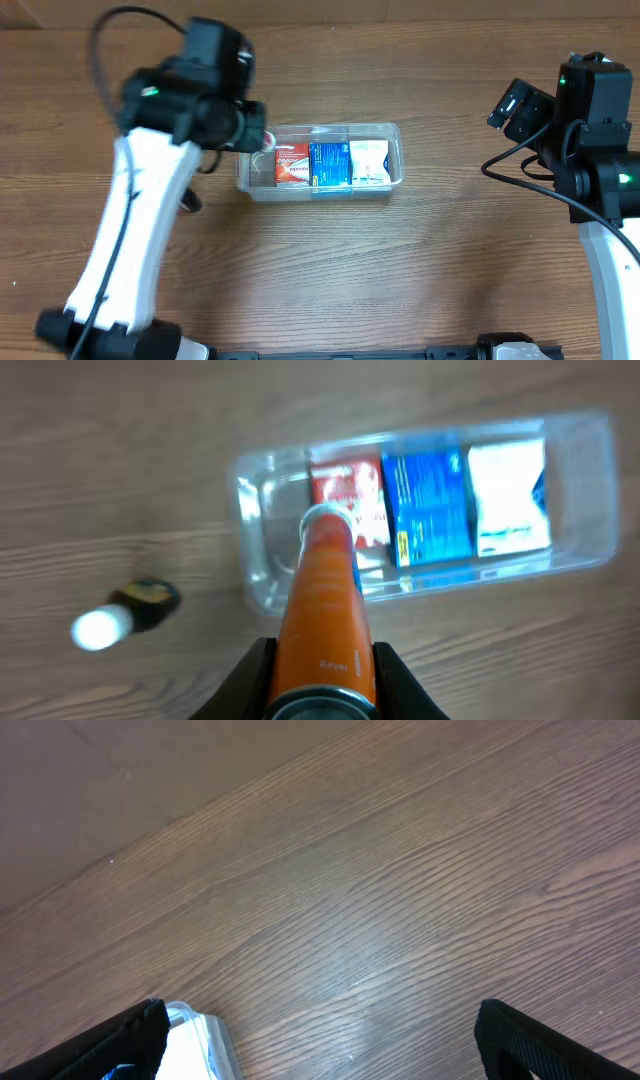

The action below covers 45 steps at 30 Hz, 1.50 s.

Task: Pack container
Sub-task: 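Grasp the orange tube with left gripper and stand it in container, then grasp the brown bottle with left gripper and place it in container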

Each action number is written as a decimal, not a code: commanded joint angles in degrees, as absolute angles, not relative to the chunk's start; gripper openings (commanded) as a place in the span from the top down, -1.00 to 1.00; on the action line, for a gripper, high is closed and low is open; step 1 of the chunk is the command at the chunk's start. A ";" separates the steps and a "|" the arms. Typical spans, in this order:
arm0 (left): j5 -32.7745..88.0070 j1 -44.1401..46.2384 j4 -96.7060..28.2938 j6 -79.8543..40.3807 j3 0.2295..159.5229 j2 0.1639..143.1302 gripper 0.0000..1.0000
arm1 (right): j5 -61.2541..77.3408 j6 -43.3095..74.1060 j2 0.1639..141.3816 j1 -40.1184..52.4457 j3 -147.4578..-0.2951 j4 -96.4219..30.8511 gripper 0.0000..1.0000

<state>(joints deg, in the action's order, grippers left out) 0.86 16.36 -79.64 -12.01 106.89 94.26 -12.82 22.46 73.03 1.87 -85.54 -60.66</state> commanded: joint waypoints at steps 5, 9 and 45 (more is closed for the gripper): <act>-0.93 17.19 -70.59 -13.74 100.12 107.50 0.79 | -12.82 22.48 72.79 1.65 -85.86 -60.38 -1.00; -6.39 17.17 -69.23 -13.76 100.12 107.50 0.76 | -12.82 22.48 72.79 1.65 -85.86 -60.38 -1.00; -11.90 -1.89 -93.69 -23.51 102.06 100.25 -0.76 | -12.82 22.48 72.79 1.65 -85.86 -60.38 -1.00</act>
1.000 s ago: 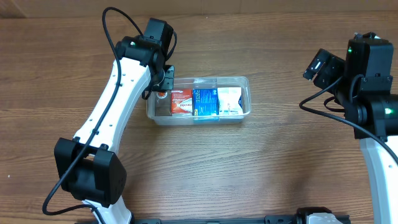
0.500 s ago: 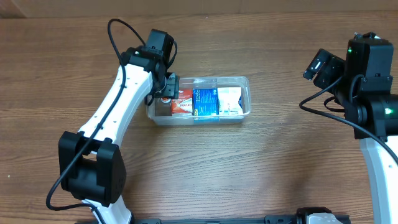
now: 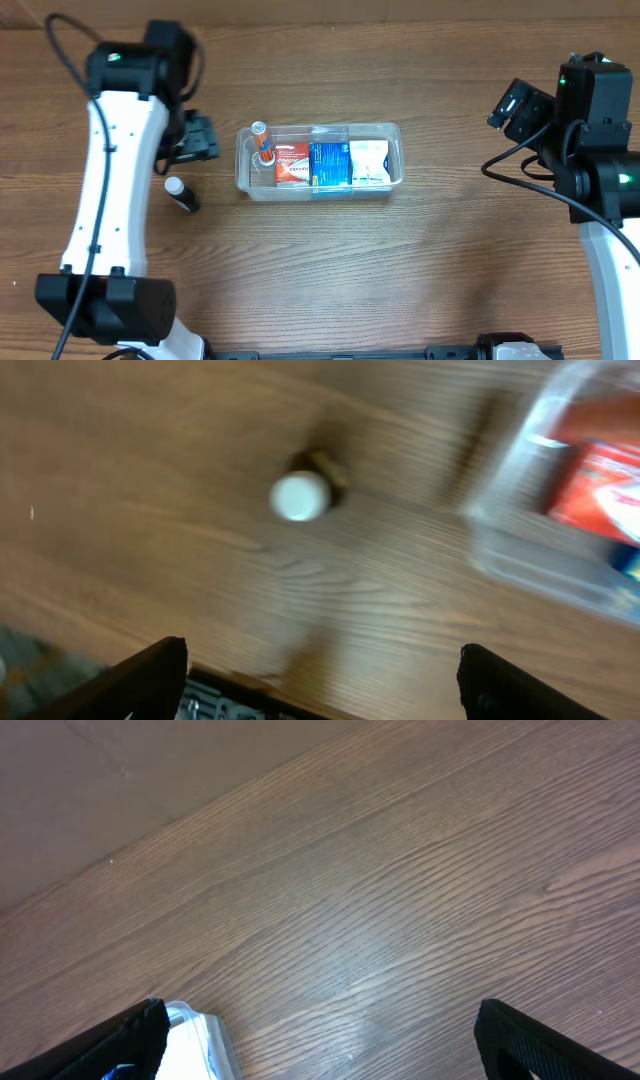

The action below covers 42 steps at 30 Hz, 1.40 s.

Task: Pack container
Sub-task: 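Grasp the brown bottle with left gripper and place it in container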

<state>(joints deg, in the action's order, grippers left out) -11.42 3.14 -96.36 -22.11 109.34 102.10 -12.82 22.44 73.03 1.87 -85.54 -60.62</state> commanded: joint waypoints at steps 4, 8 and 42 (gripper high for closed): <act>1.78 -8.01 -76.36 -11.53 86.28 100.29 -0.75 | -12.82 22.48 72.79 1.65 -85.86 -60.38 -1.00; 0.21 -8.60 -69.87 -8.62 81.25 100.29 -0.57 | -12.82 22.48 72.79 1.65 -85.86 -60.38 -1.00; -0.80 13.65 -76.01 -21.32 102.02 98.45 0.61 | -12.82 22.48 72.79 1.65 -85.86 -60.38 -1.00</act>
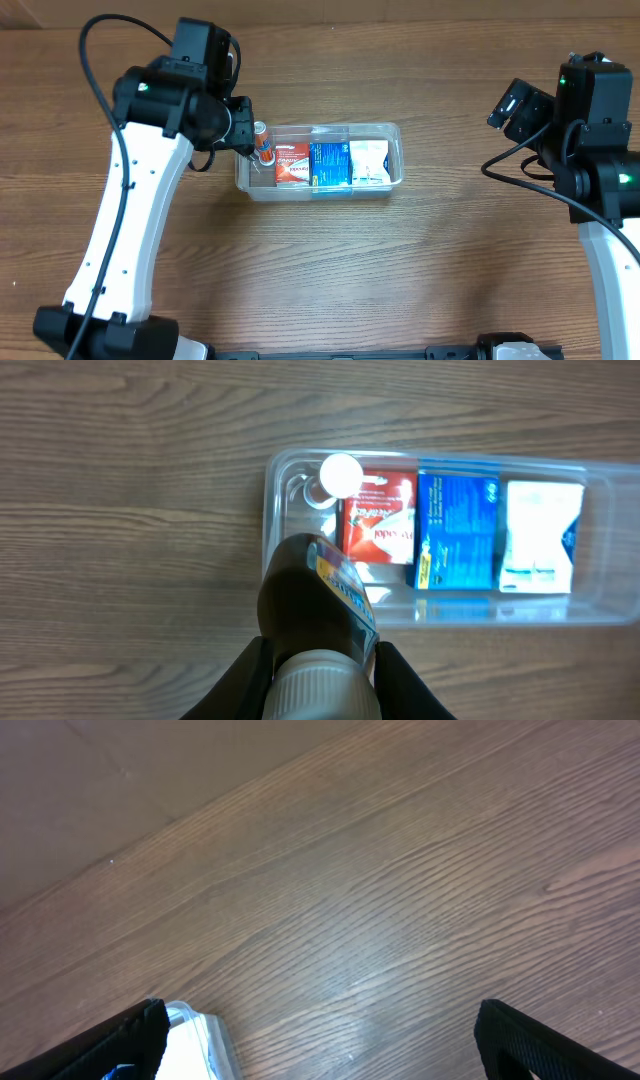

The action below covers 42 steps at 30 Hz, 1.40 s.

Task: Pack container

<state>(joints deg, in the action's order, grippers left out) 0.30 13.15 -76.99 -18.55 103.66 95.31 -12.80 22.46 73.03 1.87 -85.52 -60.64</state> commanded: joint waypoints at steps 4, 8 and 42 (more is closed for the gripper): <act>-0.84 13.78 -74.59 -21.26 101.84 104.42 0.62 | -12.82 22.48 72.79 1.65 -85.86 -60.38 -1.00; -1.06 14.28 -70.32 -21.28 99.24 109.43 0.62 | -12.82 22.48 72.79 1.65 -85.86 -60.38 -1.00; -12.19 4.08 -90.83 -11.57 101.51 80.58 -1.00 | -12.82 22.48 72.79 1.65 -85.86 -60.38 -1.00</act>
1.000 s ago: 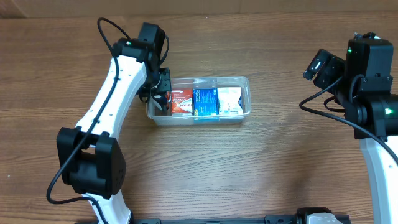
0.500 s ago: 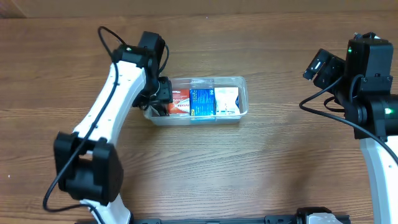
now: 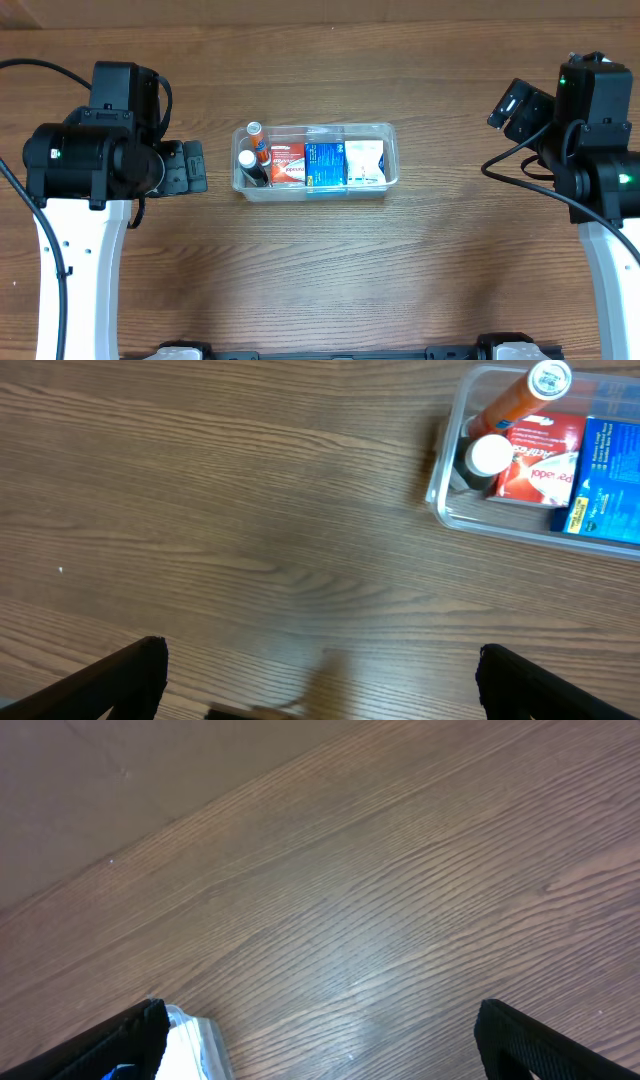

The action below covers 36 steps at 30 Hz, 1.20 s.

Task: Pack container

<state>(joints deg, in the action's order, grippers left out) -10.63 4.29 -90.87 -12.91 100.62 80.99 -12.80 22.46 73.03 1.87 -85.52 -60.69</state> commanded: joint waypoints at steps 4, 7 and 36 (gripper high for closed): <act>-12.19 4.08 -90.83 -11.55 101.51 80.58 -1.00 | -12.82 22.48 72.79 1.65 -85.86 -60.38 -1.00; -12.19 4.19 -90.74 -11.57 101.47 80.09 -1.00 | -12.82 22.48 72.79 1.65 -85.84 -60.38 -1.00; -0.60 11.84 -38.41 -7.66 8.99 0.25 -1.00 | -12.82 22.48 72.79 1.65 -85.86 -60.38 -1.00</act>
